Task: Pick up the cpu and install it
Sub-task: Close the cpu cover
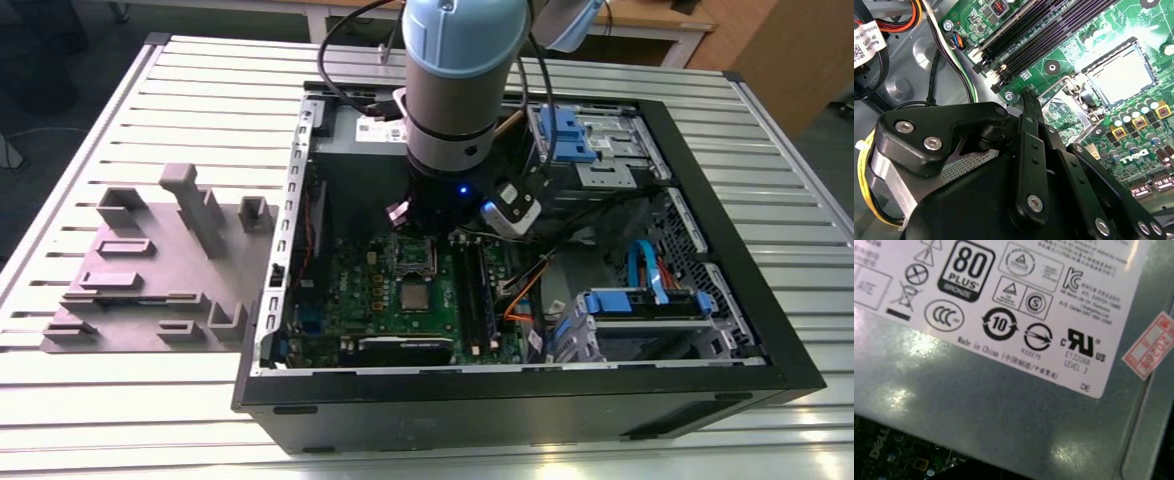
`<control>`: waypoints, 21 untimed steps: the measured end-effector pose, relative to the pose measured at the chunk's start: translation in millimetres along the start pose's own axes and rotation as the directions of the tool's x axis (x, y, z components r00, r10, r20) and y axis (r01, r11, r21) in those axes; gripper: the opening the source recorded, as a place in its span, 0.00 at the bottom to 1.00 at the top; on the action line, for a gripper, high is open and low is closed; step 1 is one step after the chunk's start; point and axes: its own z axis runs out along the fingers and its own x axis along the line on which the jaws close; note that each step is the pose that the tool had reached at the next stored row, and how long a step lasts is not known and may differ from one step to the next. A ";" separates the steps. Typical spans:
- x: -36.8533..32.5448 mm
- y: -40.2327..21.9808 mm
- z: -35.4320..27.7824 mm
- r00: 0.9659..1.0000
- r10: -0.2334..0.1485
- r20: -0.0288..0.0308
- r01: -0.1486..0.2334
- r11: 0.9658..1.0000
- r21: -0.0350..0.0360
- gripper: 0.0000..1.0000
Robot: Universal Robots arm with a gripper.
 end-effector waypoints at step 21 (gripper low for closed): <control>-9.6 -5.1 0.5 0.999 0.007 -0.047 -0.008 1.000 -0.018 0.10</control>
